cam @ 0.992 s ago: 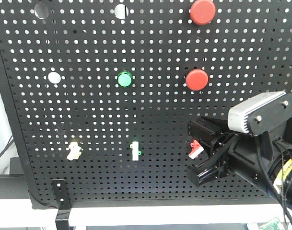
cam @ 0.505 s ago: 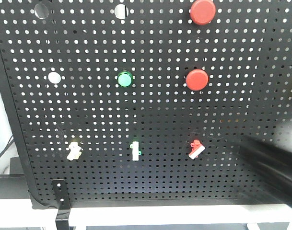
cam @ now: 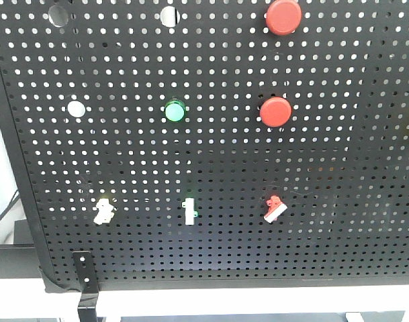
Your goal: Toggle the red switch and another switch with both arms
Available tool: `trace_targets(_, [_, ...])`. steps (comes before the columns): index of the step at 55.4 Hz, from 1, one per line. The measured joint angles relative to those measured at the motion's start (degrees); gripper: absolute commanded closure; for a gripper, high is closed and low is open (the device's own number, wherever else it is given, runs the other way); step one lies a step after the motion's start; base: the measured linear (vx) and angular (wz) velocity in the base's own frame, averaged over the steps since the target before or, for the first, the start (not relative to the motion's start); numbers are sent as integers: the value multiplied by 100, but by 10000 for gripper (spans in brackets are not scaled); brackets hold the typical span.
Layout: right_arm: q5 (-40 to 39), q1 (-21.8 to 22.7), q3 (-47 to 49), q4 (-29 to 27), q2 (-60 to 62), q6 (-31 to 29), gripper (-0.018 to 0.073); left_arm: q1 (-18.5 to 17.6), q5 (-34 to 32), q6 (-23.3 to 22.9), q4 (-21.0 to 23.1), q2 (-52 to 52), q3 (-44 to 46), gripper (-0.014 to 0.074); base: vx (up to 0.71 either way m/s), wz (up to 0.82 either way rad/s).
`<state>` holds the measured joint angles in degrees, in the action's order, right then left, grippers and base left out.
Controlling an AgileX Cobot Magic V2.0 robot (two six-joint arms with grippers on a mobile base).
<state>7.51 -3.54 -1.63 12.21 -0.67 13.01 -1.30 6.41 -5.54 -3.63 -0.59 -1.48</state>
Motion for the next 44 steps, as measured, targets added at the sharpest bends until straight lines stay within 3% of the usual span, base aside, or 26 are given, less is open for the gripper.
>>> trace_targets(9, [557, 2, -18, 45, 129, 0, 566, 0, 36, 0, 0, 0, 0, 594, 0, 0])
trace_targets(44, [553, 2, -18, 45, 140, 0, 566, 0, 101, 0, 0, 0, 0, 594, 0, 0])
